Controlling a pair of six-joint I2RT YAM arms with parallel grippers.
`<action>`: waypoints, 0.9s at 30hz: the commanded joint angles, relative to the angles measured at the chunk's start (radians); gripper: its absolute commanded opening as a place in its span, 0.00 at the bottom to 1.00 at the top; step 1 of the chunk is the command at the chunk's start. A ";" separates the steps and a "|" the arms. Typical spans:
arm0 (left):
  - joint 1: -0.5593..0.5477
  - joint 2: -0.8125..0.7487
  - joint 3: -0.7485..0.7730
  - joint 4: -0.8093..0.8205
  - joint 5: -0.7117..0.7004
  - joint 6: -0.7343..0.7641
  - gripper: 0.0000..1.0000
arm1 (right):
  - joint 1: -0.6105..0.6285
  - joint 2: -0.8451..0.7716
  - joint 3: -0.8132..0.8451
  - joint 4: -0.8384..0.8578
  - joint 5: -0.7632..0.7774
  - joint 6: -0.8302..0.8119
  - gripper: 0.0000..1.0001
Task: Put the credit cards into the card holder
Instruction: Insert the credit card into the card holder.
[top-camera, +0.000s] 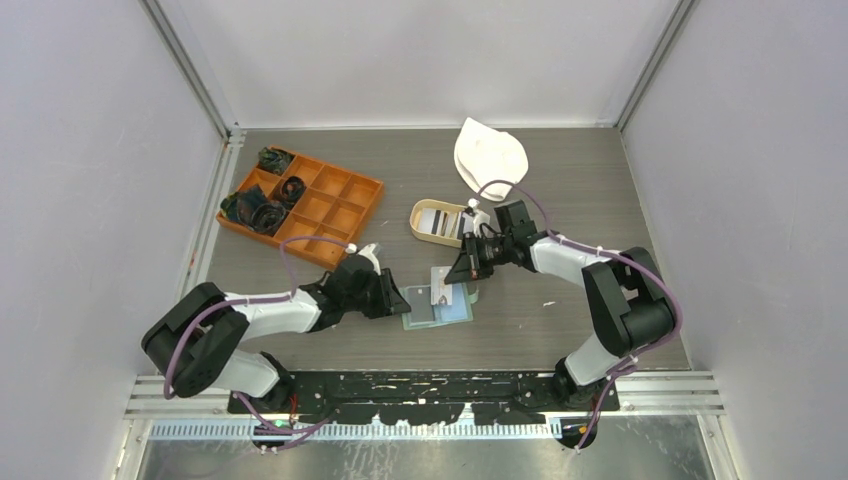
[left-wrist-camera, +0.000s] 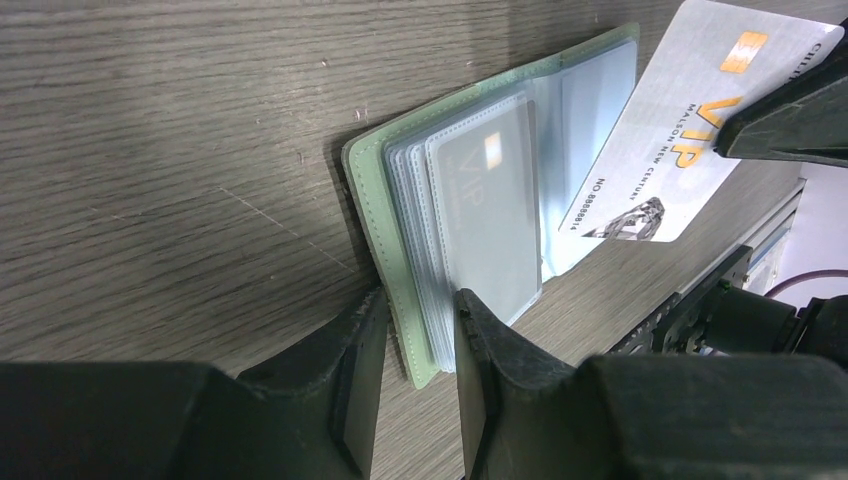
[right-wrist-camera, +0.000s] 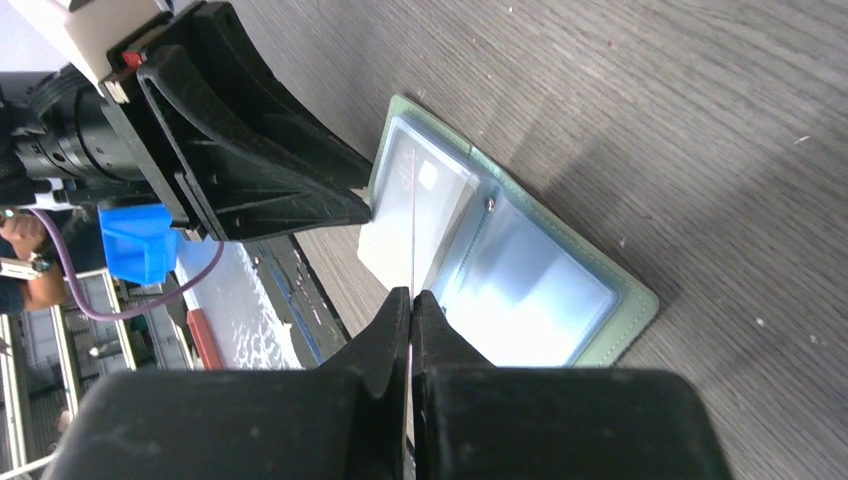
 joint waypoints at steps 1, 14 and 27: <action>0.001 0.041 -0.015 -0.069 -0.026 0.028 0.33 | -0.005 0.000 -0.023 0.099 -0.027 0.055 0.01; 0.001 0.023 -0.018 -0.065 -0.015 0.036 0.34 | -0.007 -0.055 -0.176 0.367 -0.011 0.188 0.01; 0.001 0.009 -0.015 -0.073 -0.013 0.039 0.34 | -0.098 -0.045 -0.144 0.231 -0.024 0.114 0.01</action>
